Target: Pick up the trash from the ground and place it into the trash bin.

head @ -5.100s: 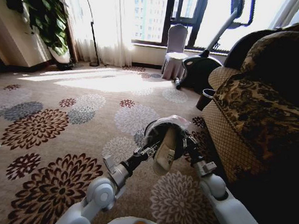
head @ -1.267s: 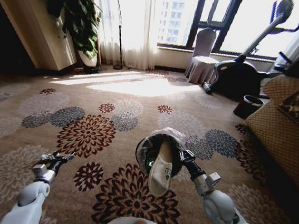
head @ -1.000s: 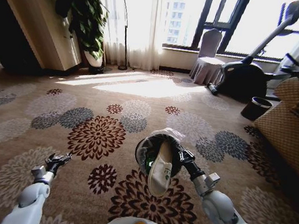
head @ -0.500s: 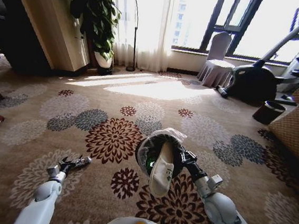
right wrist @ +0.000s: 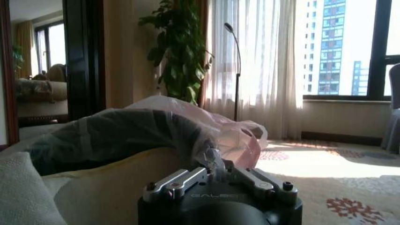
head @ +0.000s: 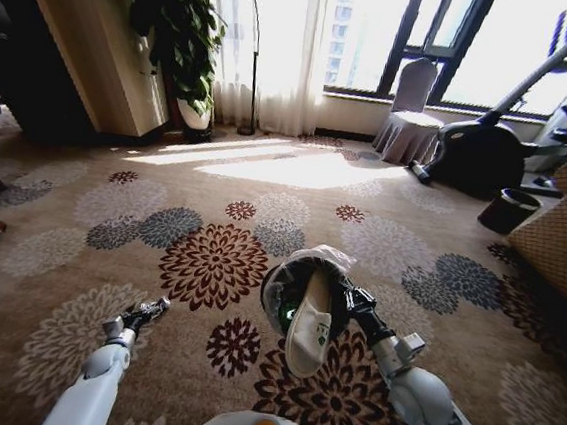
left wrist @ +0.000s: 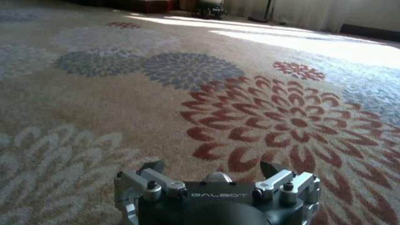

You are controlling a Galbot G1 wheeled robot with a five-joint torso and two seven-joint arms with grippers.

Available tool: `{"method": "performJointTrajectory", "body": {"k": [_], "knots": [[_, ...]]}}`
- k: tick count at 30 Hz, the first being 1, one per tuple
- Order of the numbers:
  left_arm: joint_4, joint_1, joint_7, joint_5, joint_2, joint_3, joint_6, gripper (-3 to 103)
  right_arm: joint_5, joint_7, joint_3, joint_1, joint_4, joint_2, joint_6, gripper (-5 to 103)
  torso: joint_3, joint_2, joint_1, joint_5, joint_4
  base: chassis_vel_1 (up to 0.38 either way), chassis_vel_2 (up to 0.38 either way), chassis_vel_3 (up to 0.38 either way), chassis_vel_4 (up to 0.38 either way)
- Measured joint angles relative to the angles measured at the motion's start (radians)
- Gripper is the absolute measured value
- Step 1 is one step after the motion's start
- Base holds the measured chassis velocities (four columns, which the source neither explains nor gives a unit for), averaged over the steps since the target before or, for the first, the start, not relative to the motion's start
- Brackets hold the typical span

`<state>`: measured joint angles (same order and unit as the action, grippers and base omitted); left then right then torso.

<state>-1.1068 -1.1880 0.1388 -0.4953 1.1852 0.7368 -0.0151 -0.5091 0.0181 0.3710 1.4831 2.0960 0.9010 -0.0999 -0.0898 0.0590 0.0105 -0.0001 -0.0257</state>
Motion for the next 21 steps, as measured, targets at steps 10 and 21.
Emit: {"method": "performJointTrajectory", "body": {"k": [10, 21], "knots": [[0.105, 0.094, -0.024, 0.025, 0.001, -0.081, 0.004, 96, -0.010, 0.000, 0.025, 0.016, 0.017, -0.024, 0.000, 0, 0.000, 0.000, 0.000, 0.0000, 0.0000, 0.000, 0.000, 0.000, 0.000], [0.119, 0.102, -0.077, 0.033, 0.010, -0.079, 0.038, 61, -0.016, 0.000, 0.018, -0.002, 0.012, -0.023, 0.001, 0, 0.000, 0.000, 0.000, 0.0001, -0.0003, 0.000, 0.000, 0.000, 0.000]]}}
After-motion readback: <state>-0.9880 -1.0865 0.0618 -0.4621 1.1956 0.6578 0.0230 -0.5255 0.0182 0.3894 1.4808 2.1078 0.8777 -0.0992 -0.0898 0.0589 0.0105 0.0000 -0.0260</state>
